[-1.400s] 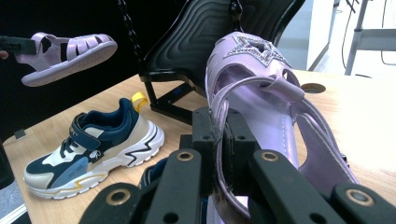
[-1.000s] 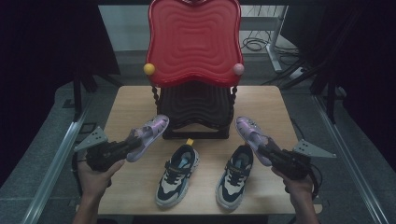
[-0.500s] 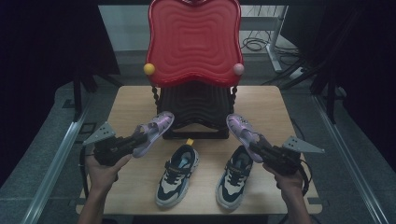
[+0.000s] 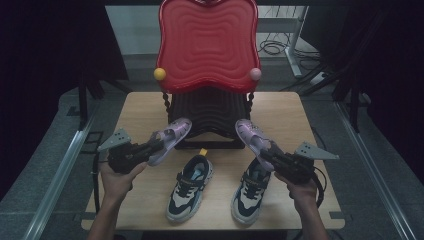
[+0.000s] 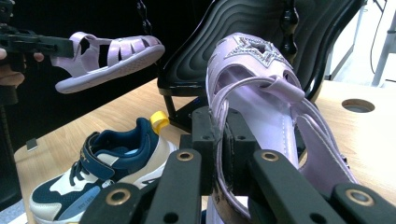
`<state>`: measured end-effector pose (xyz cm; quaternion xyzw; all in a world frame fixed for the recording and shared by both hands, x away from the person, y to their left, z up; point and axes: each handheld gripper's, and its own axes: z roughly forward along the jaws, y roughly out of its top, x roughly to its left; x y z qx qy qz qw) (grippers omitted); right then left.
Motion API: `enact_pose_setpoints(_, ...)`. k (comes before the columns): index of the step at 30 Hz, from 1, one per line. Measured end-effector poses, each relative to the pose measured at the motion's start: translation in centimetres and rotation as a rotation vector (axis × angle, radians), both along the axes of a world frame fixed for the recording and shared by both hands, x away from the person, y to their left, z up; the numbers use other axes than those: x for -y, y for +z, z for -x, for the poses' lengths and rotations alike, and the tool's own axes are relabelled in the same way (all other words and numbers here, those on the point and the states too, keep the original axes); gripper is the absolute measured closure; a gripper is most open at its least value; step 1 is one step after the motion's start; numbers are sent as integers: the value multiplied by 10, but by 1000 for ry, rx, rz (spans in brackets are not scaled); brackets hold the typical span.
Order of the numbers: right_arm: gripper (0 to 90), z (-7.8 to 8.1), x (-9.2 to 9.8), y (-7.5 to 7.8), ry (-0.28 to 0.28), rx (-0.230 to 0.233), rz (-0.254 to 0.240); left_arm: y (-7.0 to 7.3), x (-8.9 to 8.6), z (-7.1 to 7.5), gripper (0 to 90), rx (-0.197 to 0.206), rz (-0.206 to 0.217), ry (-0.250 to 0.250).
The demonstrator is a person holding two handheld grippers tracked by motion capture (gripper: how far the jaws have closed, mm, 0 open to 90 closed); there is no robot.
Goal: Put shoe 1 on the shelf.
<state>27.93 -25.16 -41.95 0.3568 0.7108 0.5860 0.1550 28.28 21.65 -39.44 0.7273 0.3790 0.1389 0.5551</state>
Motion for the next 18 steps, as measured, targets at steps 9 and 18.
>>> enact_pose_setpoints(9, 852, -6, -7, 0, 4, -7, -15, 1, 9, -9, 866, 6, 3, 2)
enact_pose_setpoints(18, 852, -13, -17, 0, -1, -16, -19, -1, 14, -17, 866, 11, 17, 13)
